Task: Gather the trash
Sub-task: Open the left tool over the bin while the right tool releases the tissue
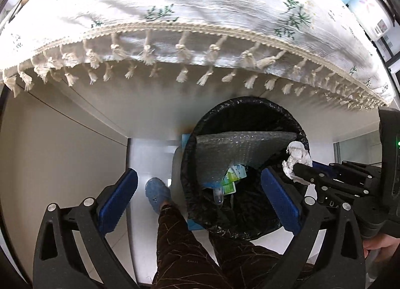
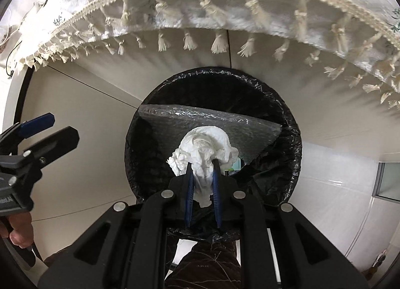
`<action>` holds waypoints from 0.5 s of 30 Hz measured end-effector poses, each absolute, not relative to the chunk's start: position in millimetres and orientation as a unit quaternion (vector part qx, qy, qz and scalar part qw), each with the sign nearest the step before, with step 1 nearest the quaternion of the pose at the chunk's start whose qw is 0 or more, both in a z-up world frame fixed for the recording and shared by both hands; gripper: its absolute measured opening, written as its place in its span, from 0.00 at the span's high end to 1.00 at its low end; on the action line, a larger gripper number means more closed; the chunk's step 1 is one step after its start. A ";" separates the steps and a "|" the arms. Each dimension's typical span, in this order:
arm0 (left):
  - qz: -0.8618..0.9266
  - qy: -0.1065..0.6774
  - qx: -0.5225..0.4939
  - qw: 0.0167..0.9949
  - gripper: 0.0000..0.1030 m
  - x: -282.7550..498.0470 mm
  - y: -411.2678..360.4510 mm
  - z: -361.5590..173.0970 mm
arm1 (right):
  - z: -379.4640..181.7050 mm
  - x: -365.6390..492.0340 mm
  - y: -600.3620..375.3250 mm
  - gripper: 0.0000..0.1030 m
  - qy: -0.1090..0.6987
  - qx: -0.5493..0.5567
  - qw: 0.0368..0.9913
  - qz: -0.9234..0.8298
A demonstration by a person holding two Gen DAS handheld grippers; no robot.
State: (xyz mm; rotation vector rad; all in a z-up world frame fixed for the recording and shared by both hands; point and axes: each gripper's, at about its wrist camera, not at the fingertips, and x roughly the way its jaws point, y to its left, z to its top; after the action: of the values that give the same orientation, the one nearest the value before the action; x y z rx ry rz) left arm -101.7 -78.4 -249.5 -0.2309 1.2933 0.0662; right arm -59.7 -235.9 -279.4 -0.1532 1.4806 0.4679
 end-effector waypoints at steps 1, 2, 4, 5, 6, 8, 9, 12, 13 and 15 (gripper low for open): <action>0.029 0.602 -0.108 0.791 0.06 -100.9 -77.5 -250.5 | -281.0 -59.1 -234.7 0.85 0.669 -0.070 0.710 0.209; 0.027 0.602 -0.108 0.790 0.06 -100.9 -76.2 -251.0 | -281.8 -58.9 -234.3 0.83 0.670 -0.069 0.709 0.207; 0.026 0.603 -0.106 0.791 0.06 -99.9 -75.1 -250.3 | -282.9 -57.7 -234.1 0.74 0.669 -0.067 0.712 0.203; 0.025 0.603 -0.107 0.790 0.06 -98.6 -74.3 -251.1 | -283.6 -56.9 -234.3 0.72 0.669 -0.066 0.713 0.201; 0.024 0.603 -0.108 0.790 0.06 -97.5 -73.6 -250.9 | -283.4 -56.6 -234.0 0.68 0.668 -0.064 0.714 0.200; 0.023 0.603 -0.109 0.790 0.06 -95.4 -72.2 -251.9 | -281.6 -55.6 -234.4 0.64 0.667 -0.063 0.716 0.197; 0.022 0.603 -0.108 0.790 0.06 -94.3 -72.6 -252.3 | -279.7 -55.9 -235.2 0.60 0.666 -0.062 0.718 0.196; 0.021 0.603 -0.107 0.790 0.06 -91.2 -72.6 -252.2 | -273.3 -54.6 -239.5 0.45 0.665 -0.057 0.721 0.185; 0.020 0.602 -0.106 0.791 0.06 -90.4 -72.8 -251.8 | -272.1 -53.7 -241.4 0.38 0.665 -0.056 0.723 0.179; 0.019 0.602 -0.103 0.791 0.06 -89.1 -74.4 -251.1 | -268.2 -52.8 -245.6 0.31 0.665 -0.056 0.726 0.168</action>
State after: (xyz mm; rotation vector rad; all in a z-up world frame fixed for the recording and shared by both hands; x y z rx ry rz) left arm -89.1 -74.4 -251.1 -0.2208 1.2961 0.0418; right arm -52.8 -245.6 -268.2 -0.1241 1.4655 0.3707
